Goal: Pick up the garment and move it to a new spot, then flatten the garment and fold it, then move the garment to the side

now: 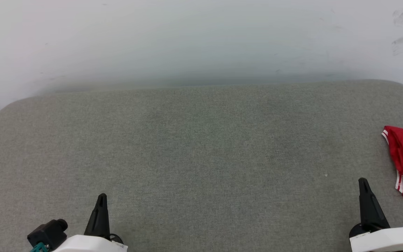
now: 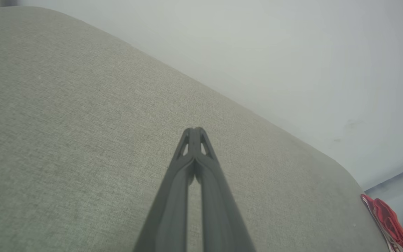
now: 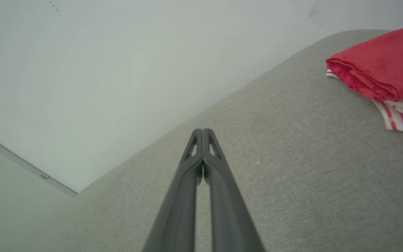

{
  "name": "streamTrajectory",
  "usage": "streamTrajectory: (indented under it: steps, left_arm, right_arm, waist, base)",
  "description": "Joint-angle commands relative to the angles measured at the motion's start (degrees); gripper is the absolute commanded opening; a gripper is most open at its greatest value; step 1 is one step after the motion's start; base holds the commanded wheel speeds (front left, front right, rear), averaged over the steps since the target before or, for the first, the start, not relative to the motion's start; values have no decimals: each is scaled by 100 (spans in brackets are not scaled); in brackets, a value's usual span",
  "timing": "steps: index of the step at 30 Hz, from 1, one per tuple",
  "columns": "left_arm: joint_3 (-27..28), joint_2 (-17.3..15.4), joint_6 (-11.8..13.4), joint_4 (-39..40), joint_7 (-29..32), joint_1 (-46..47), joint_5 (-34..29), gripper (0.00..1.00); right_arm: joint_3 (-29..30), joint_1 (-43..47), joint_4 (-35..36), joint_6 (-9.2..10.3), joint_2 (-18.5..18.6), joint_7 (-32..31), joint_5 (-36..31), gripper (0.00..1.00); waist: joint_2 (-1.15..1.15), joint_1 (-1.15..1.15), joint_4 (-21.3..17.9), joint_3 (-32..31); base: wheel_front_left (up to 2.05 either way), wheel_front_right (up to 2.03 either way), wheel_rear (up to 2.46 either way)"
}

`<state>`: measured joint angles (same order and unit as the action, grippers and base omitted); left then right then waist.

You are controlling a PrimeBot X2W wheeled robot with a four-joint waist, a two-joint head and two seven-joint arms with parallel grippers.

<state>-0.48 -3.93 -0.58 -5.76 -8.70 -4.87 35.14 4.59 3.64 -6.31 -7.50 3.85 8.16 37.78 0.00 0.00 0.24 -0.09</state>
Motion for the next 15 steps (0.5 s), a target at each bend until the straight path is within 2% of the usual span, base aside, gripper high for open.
streamTrajectory:
  steps: [1,15]
  left_arm:
    - [28,-46,-48,47,35,156,180,0]
    - [112,-59,-186,-118,298,359,1383,0]
  right_arm:
    - [1,-168,43,0,34,-31,180,0]
    - [11,-346,-123,0,32,-308,1308,0]
  waist:
    - [0,0,0,0]
    - [0,0,-4,4]
  base:
    - [0,0,0]
    - [0,0,0]
